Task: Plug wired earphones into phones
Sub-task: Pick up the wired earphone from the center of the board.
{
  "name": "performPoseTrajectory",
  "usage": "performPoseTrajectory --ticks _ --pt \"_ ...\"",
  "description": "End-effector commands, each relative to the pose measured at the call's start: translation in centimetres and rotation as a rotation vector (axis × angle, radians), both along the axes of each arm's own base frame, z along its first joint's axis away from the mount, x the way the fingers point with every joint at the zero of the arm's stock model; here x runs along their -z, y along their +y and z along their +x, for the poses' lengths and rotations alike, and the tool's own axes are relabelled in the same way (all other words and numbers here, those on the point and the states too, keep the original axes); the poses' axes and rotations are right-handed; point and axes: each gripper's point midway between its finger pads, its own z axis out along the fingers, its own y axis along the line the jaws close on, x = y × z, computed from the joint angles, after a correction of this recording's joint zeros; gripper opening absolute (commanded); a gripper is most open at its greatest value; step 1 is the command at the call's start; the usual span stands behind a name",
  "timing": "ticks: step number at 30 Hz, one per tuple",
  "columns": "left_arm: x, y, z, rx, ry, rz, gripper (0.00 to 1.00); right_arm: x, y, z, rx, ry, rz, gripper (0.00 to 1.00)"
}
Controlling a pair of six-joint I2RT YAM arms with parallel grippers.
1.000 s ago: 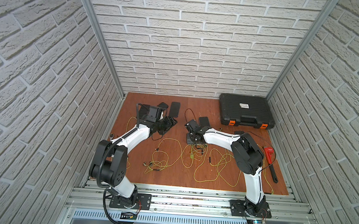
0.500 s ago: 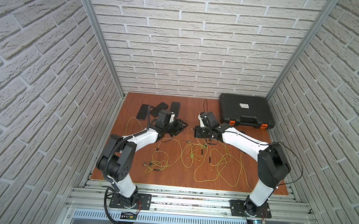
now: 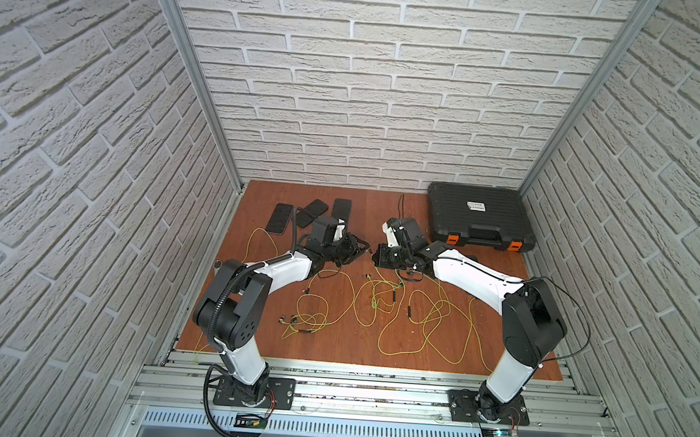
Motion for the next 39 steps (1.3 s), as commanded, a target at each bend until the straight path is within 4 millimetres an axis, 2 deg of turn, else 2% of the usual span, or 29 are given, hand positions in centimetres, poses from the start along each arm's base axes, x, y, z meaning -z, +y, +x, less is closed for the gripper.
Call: performPoseTrajectory --ticks 1,6,17,30,32,34,36,39 --pt "-0.3 -0.7 0.2 0.017 -0.025 -0.04 0.27 -0.9 0.6 0.3 0.001 -0.029 0.044 0.06" --pt "-0.2 -0.8 0.2 0.019 -0.017 -0.048 0.2 -0.7 0.6 0.5 0.01 -0.027 0.041 0.06" --pt "0.1 -0.5 0.0 0.018 -0.009 -0.032 0.21 -0.5 0.4 0.6 0.026 -0.024 0.036 0.06" --pt "0.3 -0.4 0.1 0.012 0.002 -0.032 0.0 -0.5 0.0 0.6 0.039 -0.015 0.052 0.06" --pt "0.1 -0.4 0.1 0.021 -0.012 -0.03 0.0 -0.9 -0.9 0.7 0.05 -0.012 0.072 0.15" --pt "-0.3 -0.7 0.2 0.046 -0.04 -0.041 0.0 -1.7 -2.0 0.8 0.032 -0.002 0.142 0.33" --pt "-0.7 -1.2 0.2 0.083 -0.062 -0.06 0.0 -2.5 -2.6 0.6 -0.019 0.017 0.219 0.44" --pt "-2.1 -2.4 0.5 0.167 -0.107 -0.135 0.0 -3.3 -3.5 0.3 -0.101 0.034 0.309 0.45"
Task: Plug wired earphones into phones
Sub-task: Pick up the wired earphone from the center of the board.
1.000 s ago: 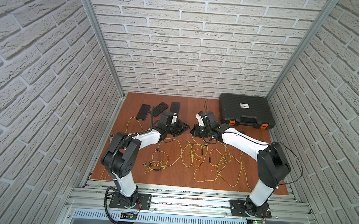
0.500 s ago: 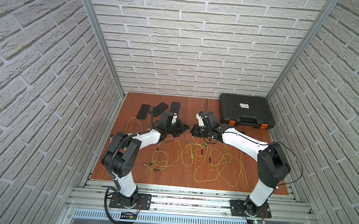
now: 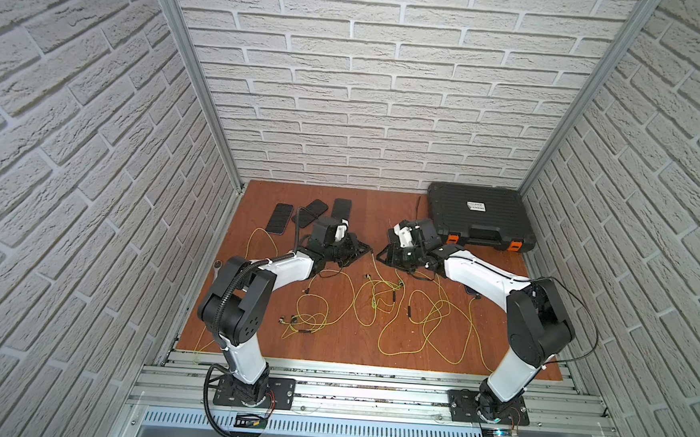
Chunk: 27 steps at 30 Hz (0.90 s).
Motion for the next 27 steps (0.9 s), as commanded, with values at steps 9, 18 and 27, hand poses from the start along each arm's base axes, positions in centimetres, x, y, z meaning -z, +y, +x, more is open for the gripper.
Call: performPoseTrajectory --ticks 9,18,27 --pt "-6.3 -3.7 1.1 0.248 -0.18 -0.33 0.0 -7.2 -0.3 0.1 -0.233 -0.101 0.503 0.3" --pt "-6.8 -4.5 0.7 0.276 -0.198 -0.352 0.0 -6.7 -0.3 1.5 -0.201 -0.088 0.523 0.27" --pt "-7.0 -5.0 0.3 0.306 -0.213 -0.369 0.0 -7.5 0.1 2.8 -0.187 -0.115 0.558 0.23"
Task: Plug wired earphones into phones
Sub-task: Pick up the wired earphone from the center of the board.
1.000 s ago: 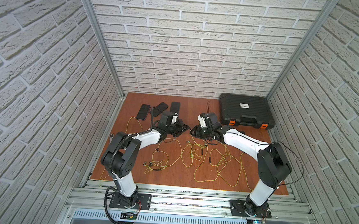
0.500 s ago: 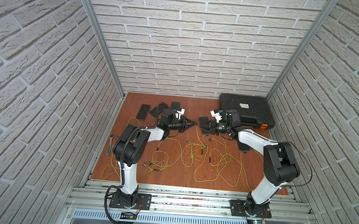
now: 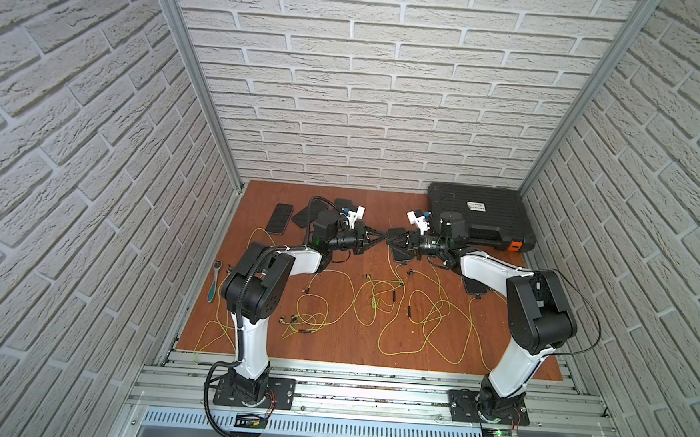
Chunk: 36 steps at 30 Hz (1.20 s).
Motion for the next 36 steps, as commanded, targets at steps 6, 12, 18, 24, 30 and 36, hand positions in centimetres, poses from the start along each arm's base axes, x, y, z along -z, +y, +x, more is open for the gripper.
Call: performPoseTrajectory --ticks 6,12,18,24,30,36 --pt "-1.47 -0.56 -0.32 0.044 -0.08 -0.042 0.0 -2.3 0.23 1.59 0.016 -0.079 0.036 0.24" --pt "-1.73 -0.44 -0.35 0.048 -0.088 -0.048 0.0 -2.17 0.08 1.62 0.02 -0.078 0.029 0.26" --pt "-1.65 -0.43 -0.46 0.053 -0.091 -0.049 0.0 -2.17 -0.03 1.72 0.027 -0.077 0.028 0.25" --pt "-1.82 -0.36 -0.56 0.051 -0.099 -0.059 0.0 -2.05 -0.34 1.75 0.038 -0.077 0.023 0.17" --pt "-1.91 -0.22 -0.54 0.044 -0.102 -0.066 0.0 -1.96 -0.53 1.65 0.044 -0.074 0.022 0.11" --pt "-2.12 -0.26 -0.44 0.036 -0.115 -0.066 0.0 -1.81 -0.55 1.75 0.049 -0.068 0.02 0.06"
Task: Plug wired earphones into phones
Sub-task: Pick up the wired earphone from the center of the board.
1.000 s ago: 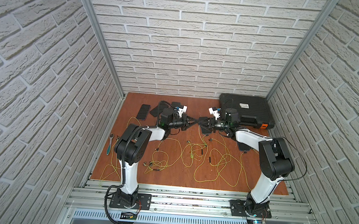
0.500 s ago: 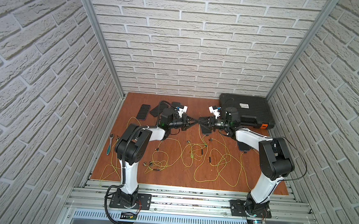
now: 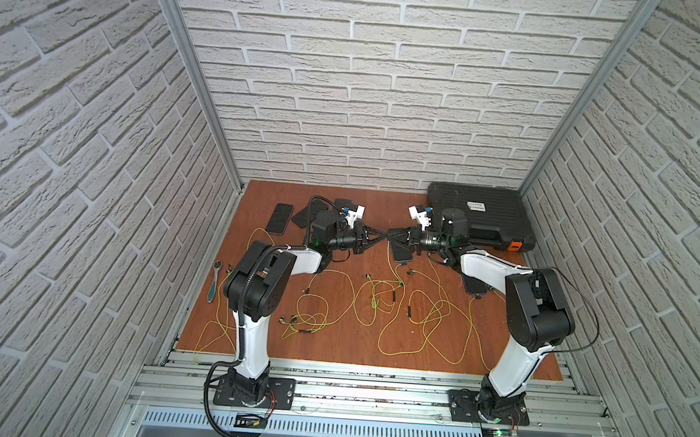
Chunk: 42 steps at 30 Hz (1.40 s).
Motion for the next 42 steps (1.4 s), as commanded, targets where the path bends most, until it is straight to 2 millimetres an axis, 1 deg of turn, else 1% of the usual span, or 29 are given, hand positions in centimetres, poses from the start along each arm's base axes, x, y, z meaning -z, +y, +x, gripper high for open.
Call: performPoseTrajectory --ticks 1,2,3,5,7,10,13,17,21,25,31,42 --pt "-1.8 -0.3 -0.5 0.025 -0.102 -0.041 0.0 -0.8 -0.3 0.6 0.03 -0.038 -0.004 0.06" --pt "-1.9 -0.3 -0.6 0.024 -0.104 -0.042 0.05 -0.8 -0.3 0.6 0.032 -0.037 -0.005 0.06" --pt "-1.9 -0.3 -0.6 0.022 -0.105 -0.042 0.11 -0.7 -0.4 0.6 0.036 -0.034 -0.008 0.06" --pt "-2.1 -0.2 -0.6 0.02 -0.111 -0.045 0.2 -0.5 -0.5 0.6 0.04 -0.032 -0.012 0.06" --pt "-2.1 0.0 -0.5 0.013 -0.111 -0.044 0.24 -0.5 -0.5 0.6 0.042 -0.03 -0.016 0.06" --pt "-2.2 0.2 -0.6 0.008 -0.113 -0.044 0.25 -0.4 -0.5 0.7 0.044 -0.028 -0.02 0.06" --pt "-2.0 0.2 -0.6 0.008 -0.11 -0.041 0.2 -0.3 -0.6 0.7 0.044 -0.026 -0.024 0.06" --pt "-1.8 0.2 -0.6 0.008 -0.107 -0.038 0.08 -0.5 -0.6 0.7 0.045 -0.03 -0.023 0.06" --pt "-1.8 0.1 -0.4 0.006 -0.106 -0.037 0.0 -0.6 -0.5 0.6 0.039 -0.025 -0.017 0.06" --pt "-1.7 0.0 -0.4 0.007 -0.103 -0.033 0.0 -0.5 -0.3 0.6 0.034 -0.01 -0.004 0.14" --pt "-1.9 -0.3 -0.5 0.012 -0.108 -0.036 0.0 -0.2 0.1 0.7 0.029 -0.001 -0.002 0.14" --pt "-1.7 -0.4 -0.5 0.013 -0.112 -0.027 0.0 -0.4 1.1 0.6 0.003 0.002 0.008 0.14"
